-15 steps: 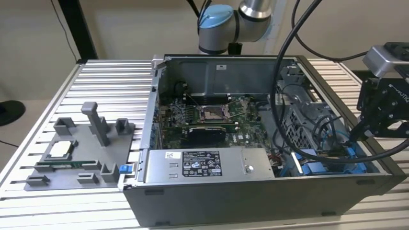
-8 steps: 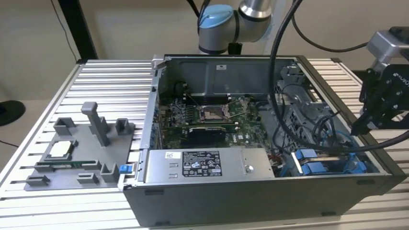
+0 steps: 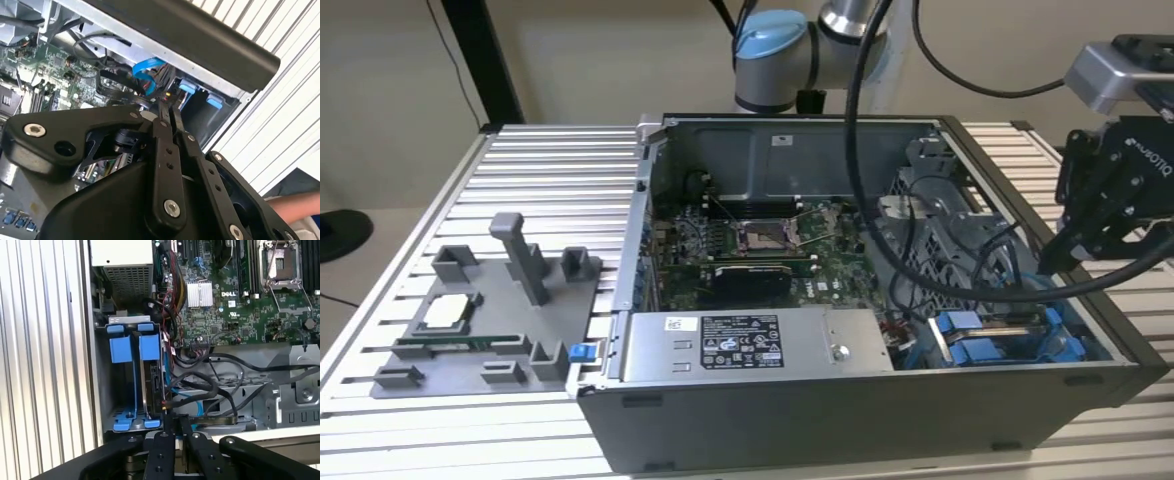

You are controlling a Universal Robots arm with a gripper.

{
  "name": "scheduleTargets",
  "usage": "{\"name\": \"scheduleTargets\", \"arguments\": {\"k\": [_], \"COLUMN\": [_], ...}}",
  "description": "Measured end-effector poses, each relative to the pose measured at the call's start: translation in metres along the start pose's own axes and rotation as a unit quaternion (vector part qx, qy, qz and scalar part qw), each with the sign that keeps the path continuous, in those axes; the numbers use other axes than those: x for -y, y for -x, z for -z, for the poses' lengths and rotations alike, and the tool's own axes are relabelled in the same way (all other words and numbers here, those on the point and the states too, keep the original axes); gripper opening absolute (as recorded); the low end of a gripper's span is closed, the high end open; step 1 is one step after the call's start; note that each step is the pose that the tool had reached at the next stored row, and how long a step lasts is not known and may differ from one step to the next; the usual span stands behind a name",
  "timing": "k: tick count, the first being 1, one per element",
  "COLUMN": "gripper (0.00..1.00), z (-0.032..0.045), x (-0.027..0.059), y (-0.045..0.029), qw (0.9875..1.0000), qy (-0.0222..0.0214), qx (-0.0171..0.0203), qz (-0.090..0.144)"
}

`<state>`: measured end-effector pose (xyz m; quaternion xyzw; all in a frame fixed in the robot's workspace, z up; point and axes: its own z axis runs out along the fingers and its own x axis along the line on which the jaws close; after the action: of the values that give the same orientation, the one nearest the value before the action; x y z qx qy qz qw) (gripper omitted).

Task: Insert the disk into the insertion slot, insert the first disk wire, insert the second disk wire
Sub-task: 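Insert the second disk wire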

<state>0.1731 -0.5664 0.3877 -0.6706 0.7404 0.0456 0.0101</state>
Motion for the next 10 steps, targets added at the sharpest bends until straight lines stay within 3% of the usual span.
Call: {"name": "scheduleTargets", "arguments": {"k": [10], "gripper": [0.00], "z": [0.0068], "x": [-0.0307], "y": [-0.0024], "qw": [1.0000], "qy": [-0.0012], "qx": [0.0001], "qz": [0.000]}}
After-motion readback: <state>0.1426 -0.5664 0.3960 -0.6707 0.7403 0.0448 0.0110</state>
